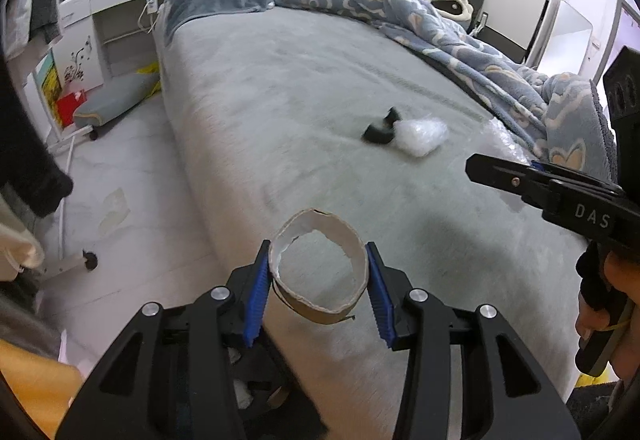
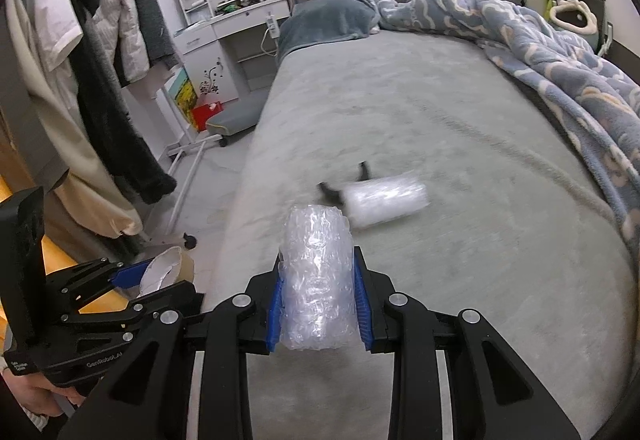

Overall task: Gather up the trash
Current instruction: 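Grasp the second brown tape roll with the left tool while the right tool holds the wrap, then carry both items over the teal bin and open the left tool to drop the tape roll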

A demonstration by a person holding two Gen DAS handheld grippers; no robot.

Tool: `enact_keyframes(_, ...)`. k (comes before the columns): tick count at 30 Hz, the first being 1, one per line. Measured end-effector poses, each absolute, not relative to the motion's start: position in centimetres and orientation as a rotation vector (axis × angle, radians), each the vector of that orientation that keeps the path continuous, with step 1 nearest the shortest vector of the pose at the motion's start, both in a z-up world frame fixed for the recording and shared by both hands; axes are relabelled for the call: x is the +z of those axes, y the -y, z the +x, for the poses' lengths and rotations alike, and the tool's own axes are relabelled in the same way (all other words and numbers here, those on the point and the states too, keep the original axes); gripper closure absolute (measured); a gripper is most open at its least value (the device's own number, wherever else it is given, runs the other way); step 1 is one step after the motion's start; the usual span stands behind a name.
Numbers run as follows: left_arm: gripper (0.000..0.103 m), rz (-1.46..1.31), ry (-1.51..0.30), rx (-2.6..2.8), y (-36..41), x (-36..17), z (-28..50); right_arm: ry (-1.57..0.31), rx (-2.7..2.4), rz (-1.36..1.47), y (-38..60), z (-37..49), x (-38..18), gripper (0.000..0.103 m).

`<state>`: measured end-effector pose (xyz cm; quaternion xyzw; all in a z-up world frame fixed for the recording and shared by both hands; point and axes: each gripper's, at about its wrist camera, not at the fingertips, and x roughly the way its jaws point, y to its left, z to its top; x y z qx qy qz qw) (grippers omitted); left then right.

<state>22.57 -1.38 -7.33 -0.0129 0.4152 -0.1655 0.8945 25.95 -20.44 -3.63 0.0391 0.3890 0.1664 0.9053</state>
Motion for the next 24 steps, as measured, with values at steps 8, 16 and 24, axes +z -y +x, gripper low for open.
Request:
enact_keyframes(8,0.055,-0.052,-0.908,-0.291,-2.8,-8.9,21.4,-0.812,0.377,0.088,17.3,24.5,-3.7,0.073)
enact_keyframes(16,0.055,-0.105,-0.99,-0.235,-6.9,-11.4,21.5,-0.824,0.413,0.101,12.9,24.1,-4.0,0.073)
enact_keyframes(24,0.055,-0.169,-1.119,-0.186,-10.7,-14.1,21.7,-0.859,0.461,0.092,8.2,24.1,-4.9,0.073)
